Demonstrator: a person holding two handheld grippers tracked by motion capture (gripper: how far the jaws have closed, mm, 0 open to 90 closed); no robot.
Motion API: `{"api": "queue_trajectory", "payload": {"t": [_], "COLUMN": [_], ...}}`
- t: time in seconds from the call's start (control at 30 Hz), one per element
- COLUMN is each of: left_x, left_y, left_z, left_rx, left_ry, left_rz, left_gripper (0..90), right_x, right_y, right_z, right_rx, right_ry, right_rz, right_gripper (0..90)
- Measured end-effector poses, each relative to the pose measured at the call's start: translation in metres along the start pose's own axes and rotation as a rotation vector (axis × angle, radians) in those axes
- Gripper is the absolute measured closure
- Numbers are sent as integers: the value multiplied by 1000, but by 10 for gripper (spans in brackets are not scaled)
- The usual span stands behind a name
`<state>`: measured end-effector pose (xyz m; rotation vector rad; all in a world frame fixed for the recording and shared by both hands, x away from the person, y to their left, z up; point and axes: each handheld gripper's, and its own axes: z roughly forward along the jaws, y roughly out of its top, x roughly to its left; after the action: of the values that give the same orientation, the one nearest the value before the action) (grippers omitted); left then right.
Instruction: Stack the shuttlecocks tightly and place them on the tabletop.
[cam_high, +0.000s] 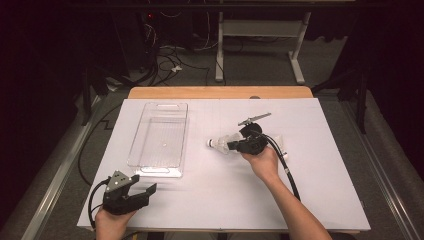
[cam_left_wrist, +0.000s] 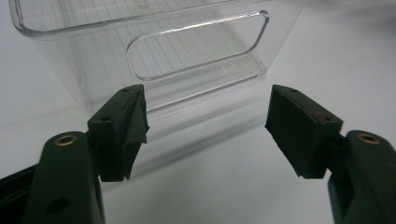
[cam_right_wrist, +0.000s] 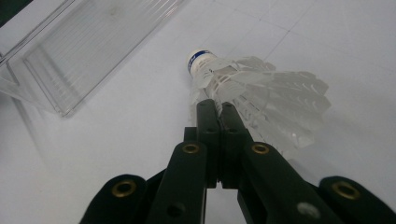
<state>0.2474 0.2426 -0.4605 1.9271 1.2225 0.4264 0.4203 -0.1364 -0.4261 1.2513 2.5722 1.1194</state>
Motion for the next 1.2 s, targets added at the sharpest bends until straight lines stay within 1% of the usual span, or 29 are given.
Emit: {"api": "queue_trajectory", "payload": {"t": [0.43, 0.63, 0.8, 1.2], "left_x": [1, 0, 0, 0], "left_y": [0, 0, 0, 0], "left_z": [-1, -1, -1, 0], "left_rx": [0, -3, -3, -3], "left_ry": [-2, 0, 0, 0], "left_rz": [-2, -1, -1, -2], "left_gripper": [303, 303, 302, 302], "right_x": [7, 8, 7, 4], "right_y": [9, 10, 10, 8], "right_z": [8, 11, 12, 14], "right_rx": [18, 21, 25, 33], "right_ry": [-3, -7, -11, -28], "right_rz": [-24, -34, -24, -17], "right_gripper": [900, 900, 900, 899]}}
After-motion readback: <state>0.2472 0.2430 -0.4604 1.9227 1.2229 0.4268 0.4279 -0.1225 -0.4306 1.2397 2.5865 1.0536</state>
